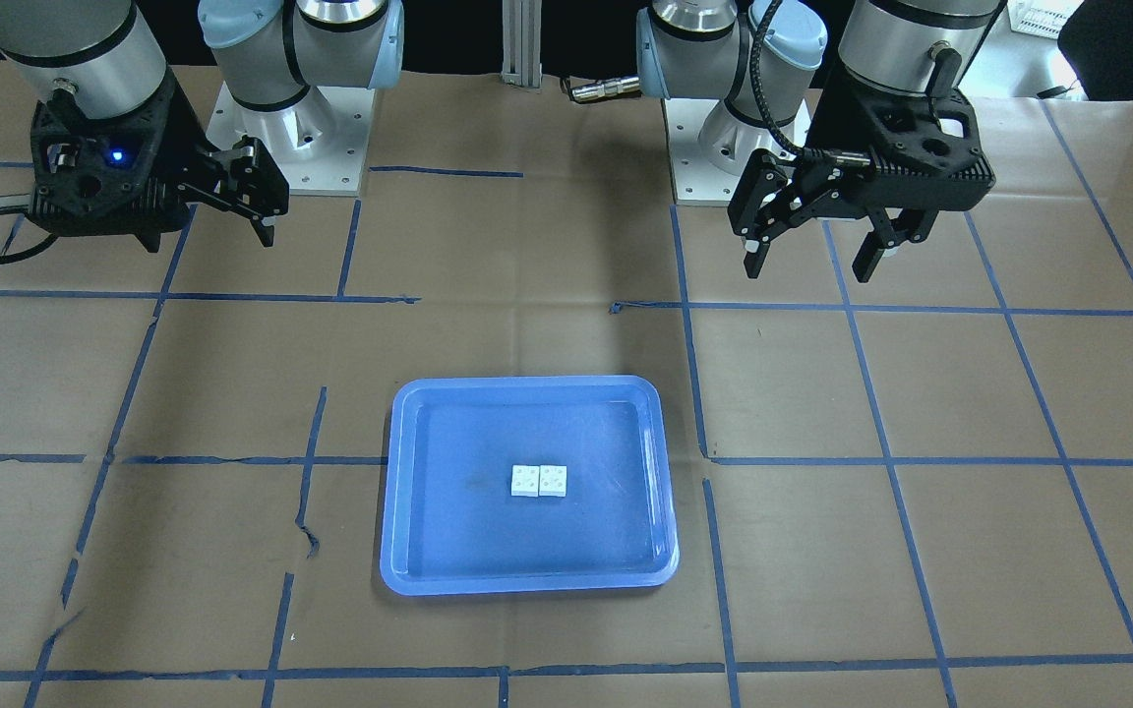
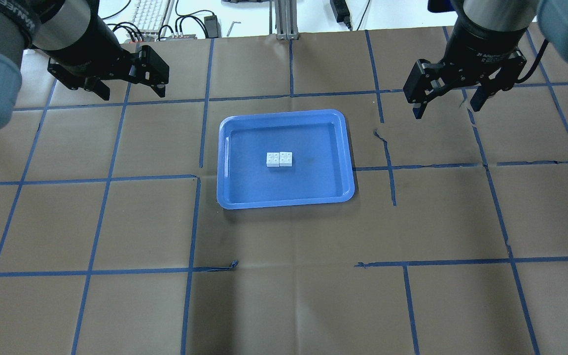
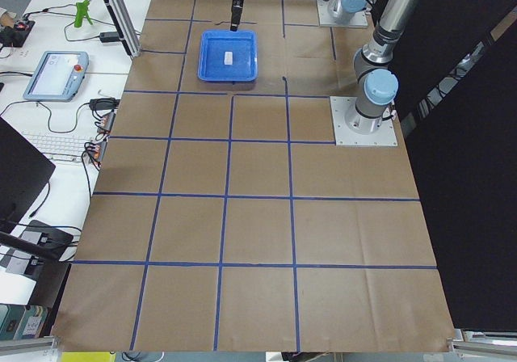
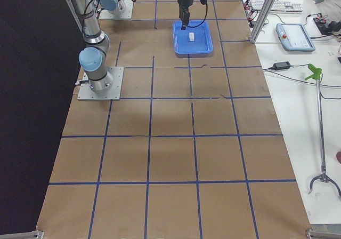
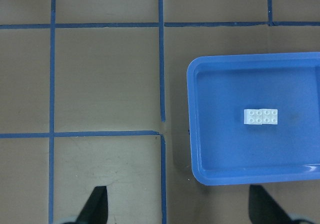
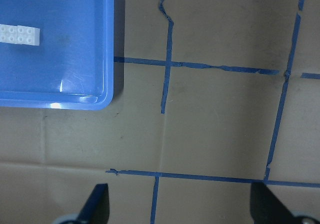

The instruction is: Assemble white blocks and place on blue tray

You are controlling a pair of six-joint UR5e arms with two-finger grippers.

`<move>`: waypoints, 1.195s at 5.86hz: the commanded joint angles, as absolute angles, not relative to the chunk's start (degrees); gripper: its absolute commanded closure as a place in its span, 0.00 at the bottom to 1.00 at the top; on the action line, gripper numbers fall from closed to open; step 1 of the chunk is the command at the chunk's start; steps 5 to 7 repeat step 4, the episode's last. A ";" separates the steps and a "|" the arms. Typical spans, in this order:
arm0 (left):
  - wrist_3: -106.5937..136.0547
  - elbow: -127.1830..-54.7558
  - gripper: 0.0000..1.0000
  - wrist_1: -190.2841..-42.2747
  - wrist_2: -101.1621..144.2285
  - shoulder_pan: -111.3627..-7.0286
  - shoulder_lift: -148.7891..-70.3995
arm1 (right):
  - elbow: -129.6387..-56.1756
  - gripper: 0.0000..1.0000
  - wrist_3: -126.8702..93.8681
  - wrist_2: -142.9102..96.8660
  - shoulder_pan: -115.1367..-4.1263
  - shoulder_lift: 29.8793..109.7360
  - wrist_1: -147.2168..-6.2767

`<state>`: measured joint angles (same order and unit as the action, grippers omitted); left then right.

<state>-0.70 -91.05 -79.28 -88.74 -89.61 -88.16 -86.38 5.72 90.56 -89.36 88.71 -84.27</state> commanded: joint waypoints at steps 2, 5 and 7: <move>-0.70 -91.05 0.01 -79.28 -88.68 -89.65 -88.24 | -86.22 0.00 2.64 90.61 -89.56 88.95 -84.20; -0.70 -91.05 0.01 -79.28 -88.77 -89.65 -88.15 | -86.31 0.00 2.72 90.88 -89.56 88.86 -84.20; -0.70 -91.05 0.01 -79.28 -88.77 -89.65 -88.15 | -86.31 0.00 2.72 90.88 -89.56 88.86 -84.20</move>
